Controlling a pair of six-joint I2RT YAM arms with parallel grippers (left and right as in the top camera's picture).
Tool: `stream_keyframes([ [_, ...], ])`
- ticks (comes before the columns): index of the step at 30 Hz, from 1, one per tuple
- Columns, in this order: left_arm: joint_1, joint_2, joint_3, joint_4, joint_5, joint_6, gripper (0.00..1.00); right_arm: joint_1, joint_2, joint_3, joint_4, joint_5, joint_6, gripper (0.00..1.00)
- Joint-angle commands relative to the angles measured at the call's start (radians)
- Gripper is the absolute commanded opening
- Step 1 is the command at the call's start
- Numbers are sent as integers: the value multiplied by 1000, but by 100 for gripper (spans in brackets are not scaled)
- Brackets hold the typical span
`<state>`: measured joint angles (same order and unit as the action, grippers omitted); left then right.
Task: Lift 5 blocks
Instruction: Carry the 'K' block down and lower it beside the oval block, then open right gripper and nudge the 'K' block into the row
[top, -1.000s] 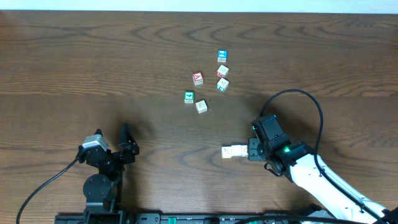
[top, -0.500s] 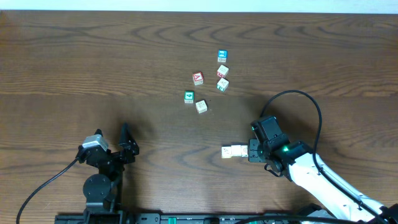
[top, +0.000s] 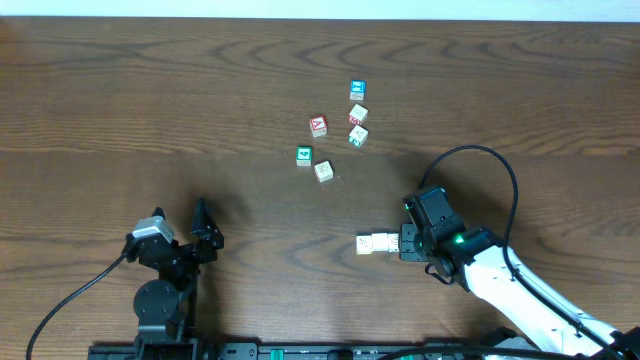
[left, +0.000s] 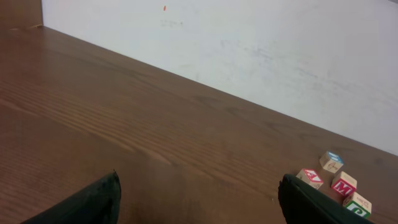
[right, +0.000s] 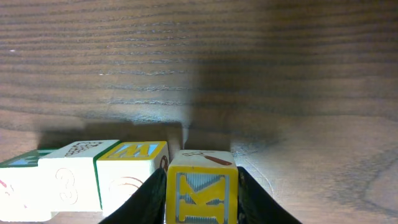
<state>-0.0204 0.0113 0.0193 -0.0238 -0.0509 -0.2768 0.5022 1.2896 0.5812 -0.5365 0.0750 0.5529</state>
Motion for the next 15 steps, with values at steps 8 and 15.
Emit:
stream_keyframes([
  [8, 3, 0, -15, -45, -16, 6, 81, 10, 7, -7, -4, 3, 11, 42],
  [15, 3, 0, -15, -45, -16, 6, 82, 8, 2, -5, 7, 26, 11, 41],
])
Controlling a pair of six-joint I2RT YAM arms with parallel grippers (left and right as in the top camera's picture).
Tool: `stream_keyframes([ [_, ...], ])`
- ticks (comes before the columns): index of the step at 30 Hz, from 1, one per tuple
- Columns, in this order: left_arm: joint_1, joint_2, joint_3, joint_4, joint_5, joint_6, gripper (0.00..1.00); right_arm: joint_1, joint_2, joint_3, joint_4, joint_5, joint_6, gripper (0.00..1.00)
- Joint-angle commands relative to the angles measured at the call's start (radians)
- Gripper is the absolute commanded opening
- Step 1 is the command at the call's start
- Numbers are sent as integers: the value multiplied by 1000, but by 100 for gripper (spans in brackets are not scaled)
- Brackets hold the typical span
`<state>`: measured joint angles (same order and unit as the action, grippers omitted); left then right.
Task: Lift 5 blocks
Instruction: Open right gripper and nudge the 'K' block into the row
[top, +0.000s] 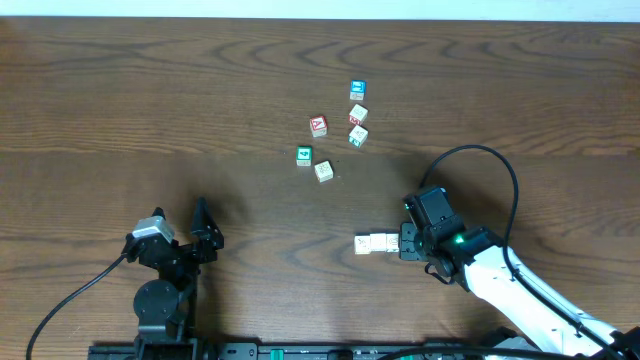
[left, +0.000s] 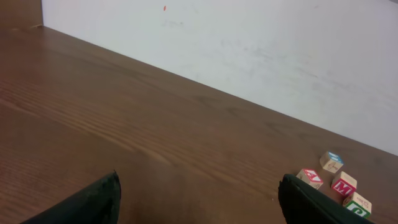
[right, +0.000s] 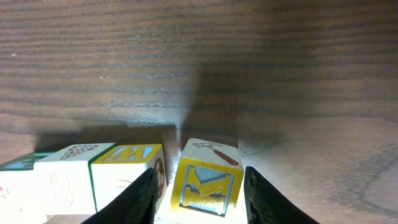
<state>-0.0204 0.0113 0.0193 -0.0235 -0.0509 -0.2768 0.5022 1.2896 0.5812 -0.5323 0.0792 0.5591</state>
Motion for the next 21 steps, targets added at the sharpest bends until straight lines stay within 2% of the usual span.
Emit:
stream_keyframes([
  [1, 3, 0, -15, -46, -16, 6, 81, 8, -5, -4, 2, 22, 5, 41],
  [10, 3, 0, -15, -46, -16, 6, 81, 8, -145, 26, -14, 21, 5, 43],
  [13, 3, 0, -15, -46, -16, 6, 81, 4, -201, 27, -25, 23, 6, 21],
  [15, 3, 0, -15, -46, -16, 6, 81, -7, -217, 27, -58, 50, 31, 11],
  [19, 3, 0, -15, -46, -16, 6, 81, -39, -212, 25, -169, 126, 124, 2],
  [21, 3, 0, -15, -46, -16, 6, 82, -48, -203, 24, -191, 127, 125, 1],
])
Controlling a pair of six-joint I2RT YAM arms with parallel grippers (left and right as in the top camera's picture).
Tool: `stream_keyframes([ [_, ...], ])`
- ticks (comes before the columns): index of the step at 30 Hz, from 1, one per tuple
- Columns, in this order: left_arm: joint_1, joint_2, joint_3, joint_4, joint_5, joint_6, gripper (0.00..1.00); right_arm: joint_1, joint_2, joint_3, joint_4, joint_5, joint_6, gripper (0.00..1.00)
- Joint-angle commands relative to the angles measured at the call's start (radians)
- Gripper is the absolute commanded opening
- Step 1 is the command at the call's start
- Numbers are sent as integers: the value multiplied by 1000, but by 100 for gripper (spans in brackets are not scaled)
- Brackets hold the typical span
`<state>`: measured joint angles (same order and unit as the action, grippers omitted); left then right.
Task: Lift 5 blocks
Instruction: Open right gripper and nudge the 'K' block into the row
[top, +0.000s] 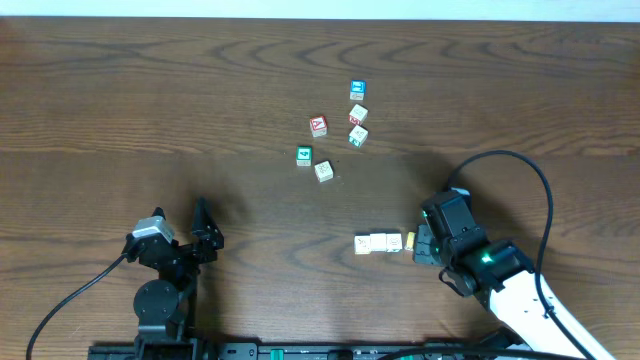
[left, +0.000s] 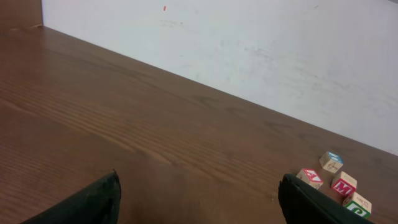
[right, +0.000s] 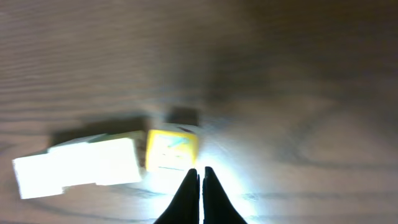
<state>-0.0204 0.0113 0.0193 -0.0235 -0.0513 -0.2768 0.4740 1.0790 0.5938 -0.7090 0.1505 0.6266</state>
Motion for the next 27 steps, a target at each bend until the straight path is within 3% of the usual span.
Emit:
stream_keyframes([
  [1, 3, 0, -15, -46, -16, 6, 81, -23, 13, 10, -18, 55, 57, 1],
  [16, 3, 0, -15, -46, -16, 6, 81, -24, 240, -16, 90, 24, 56, 1],
  [27, 3, 0, -15, -46, -16, 6, 81, -23, 256, -16, 170, -5, -26, 1],
])
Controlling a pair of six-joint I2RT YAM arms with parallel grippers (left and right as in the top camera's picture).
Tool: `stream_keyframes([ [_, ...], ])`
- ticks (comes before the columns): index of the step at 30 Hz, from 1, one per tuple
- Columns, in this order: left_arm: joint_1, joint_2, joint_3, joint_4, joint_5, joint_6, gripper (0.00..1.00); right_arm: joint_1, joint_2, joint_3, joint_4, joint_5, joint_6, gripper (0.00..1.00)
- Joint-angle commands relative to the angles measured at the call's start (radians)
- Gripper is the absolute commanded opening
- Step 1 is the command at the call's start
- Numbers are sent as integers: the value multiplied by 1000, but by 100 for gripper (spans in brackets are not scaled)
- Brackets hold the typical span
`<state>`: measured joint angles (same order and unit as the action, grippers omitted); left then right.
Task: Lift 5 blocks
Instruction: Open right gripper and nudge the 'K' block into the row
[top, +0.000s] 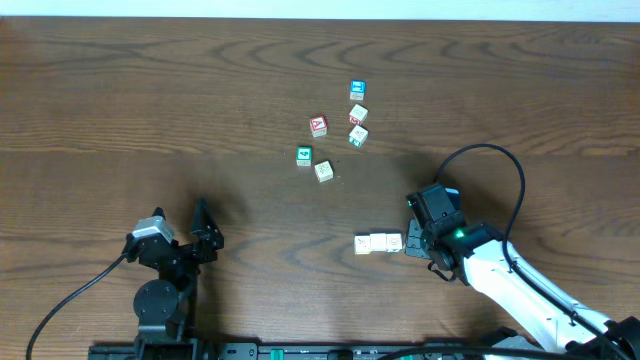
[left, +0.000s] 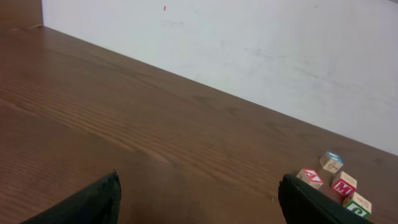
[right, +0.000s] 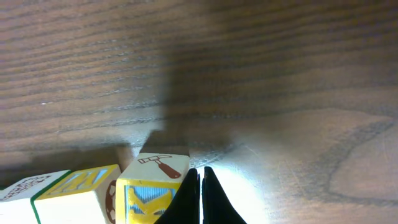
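Observation:
A row of blocks (top: 378, 243) lies on the table at the front right. Its right end is a yellow K block (right: 152, 186) with a hammer picture on top. My right gripper (right: 199, 194) is shut, empty, with its fingertips low beside that block's right side; overhead it shows as the right gripper (top: 412, 244) at the row's end. Several loose blocks (top: 357, 113) lie scattered at the back centre, among them a red one (top: 318, 125) and a green one (top: 304, 156). My left gripper (left: 199, 208) is open and empty near the front left.
The right arm's black cable (top: 500, 165) loops over the table behind the arm. A white wall (left: 249, 50) stands beyond the table's far edge. In the left wrist view the loose blocks (left: 333, 177) lie far off at the right.
My right gripper, still shut, has moved from a raised spot right of the row down close to the K block, fingertips at its right side. The left arm is unchanged.
My right gripper was shut on the K block at the row's right end. It then stood open with the block free and slightly tilted. After that it was shut and drawn back above the row, and now it is low beside the block.

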<state>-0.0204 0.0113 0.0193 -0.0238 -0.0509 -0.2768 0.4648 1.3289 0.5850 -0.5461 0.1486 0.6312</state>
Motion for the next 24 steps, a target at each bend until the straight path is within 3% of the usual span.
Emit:
stream_keyframes([
  [1, 3, 0, -15, -45, -16, 6, 81, -14, 7, -7, 8, -4, -31, 1],
  [14, 3, 0, -15, -45, -16, 6, 81, -13, 6, -7, 16, -53, -64, 1],
  [24, 3, 0, -15, -45, -16, 6, 81, -23, 6, -7, 63, 19, -91, 2],
])
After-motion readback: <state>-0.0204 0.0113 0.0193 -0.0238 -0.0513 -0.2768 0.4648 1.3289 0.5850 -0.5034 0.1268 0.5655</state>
